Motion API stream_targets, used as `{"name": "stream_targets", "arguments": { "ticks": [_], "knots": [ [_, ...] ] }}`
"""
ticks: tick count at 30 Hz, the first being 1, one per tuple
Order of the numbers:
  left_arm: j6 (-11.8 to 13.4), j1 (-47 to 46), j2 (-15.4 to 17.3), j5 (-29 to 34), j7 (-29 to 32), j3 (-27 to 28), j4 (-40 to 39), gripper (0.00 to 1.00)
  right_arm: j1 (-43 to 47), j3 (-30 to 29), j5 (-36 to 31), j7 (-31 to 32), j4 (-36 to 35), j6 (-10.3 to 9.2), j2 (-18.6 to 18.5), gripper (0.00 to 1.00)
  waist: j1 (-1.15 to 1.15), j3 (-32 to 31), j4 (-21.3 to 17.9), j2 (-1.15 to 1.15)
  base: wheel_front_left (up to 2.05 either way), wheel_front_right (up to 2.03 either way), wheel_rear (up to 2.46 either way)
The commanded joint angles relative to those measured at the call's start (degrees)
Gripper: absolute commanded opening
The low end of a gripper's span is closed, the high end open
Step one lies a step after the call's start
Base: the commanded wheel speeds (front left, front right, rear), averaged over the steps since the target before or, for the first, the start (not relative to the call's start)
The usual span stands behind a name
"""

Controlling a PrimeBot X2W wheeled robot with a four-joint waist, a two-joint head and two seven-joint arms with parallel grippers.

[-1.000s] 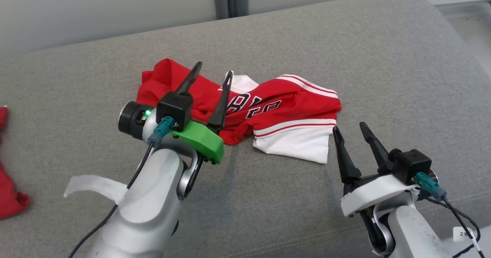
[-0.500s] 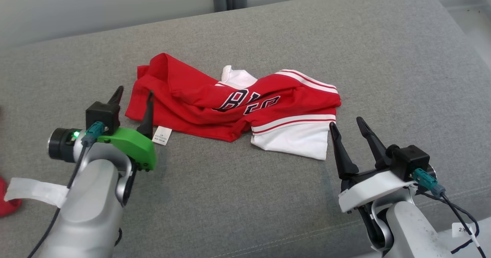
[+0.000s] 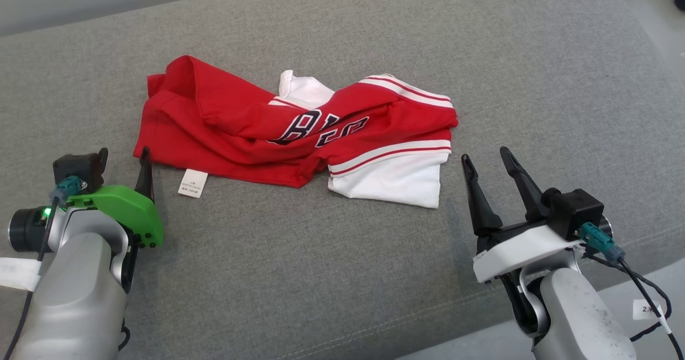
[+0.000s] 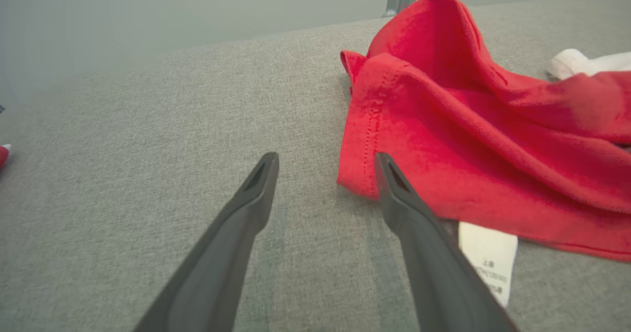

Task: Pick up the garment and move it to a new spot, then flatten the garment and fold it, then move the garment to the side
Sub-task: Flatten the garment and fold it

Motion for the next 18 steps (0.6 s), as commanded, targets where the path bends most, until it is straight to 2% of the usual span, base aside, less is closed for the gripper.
{"name": "stream_targets", "arguments": {
  "ticks": [1,10,11,12,13,14,18],
  "knots": [
    [-0.3,-0.7,0.1,0.0,0.0,0.3,0.5,1.00,-0.7,-0.2,-0.5,-0.2,-0.3,0.00,-0.2,1.00,0.00,1.0,-0.9,0.00,0.00,0.00,0.00],
    [-0.9,-1.4,-0.8,0.6,0.0,0.7,1.7,1.00,-1.0,-0.3,-1.1,-0.2,-0.5,0.00,-0.2,1.00,0.00,1.5,-0.8,0.00,0.00,0.00,0.00],
    [-1.1,-1.5,-0.9,0.7,0.0,0.7,1.6,0.84,-1.0,-0.2,-1.1,-0.2,-0.5,0.00,-0.2,1.00,0.00,1.5,-0.8,0.00,0.00,0.00,0.00],
    [-1.3,-1.5,-1.0,0.6,0.0,0.8,1.6,0.39,-1.0,-0.1,-1.1,-0.2,-0.5,0.00,-0.2,1.00,0.00,1.5,-0.8,0.00,0.00,0.00,0.00],
    [-1.5,-1.5,-1.1,0.5,0.0,0.8,1.8,0.26,-0.9,0.0,-1.1,-0.2,-0.4,0.00,-0.2,1.00,0.00,1.5,-0.8,0.00,0.00,0.00,0.00],
    [-1.5,-1.6,-1.1,0.5,0.0,0.9,2.0,0.00,-0.9,0.1,-1.1,-0.2,-0.4,0.00,-0.2,1.00,0.00,1.5,-0.8,0.00,0.00,0.00,0.00],
    [-2.0,-1.6,-1.3,0.3,0.0,0.8,2.9,0.00,-0.8,0.3,-1.3,-0.2,-0.2,0.00,-0.2,1.00,0.00,1.3,-0.9,0.00,0.00,0.00,0.00]
  ]
}}
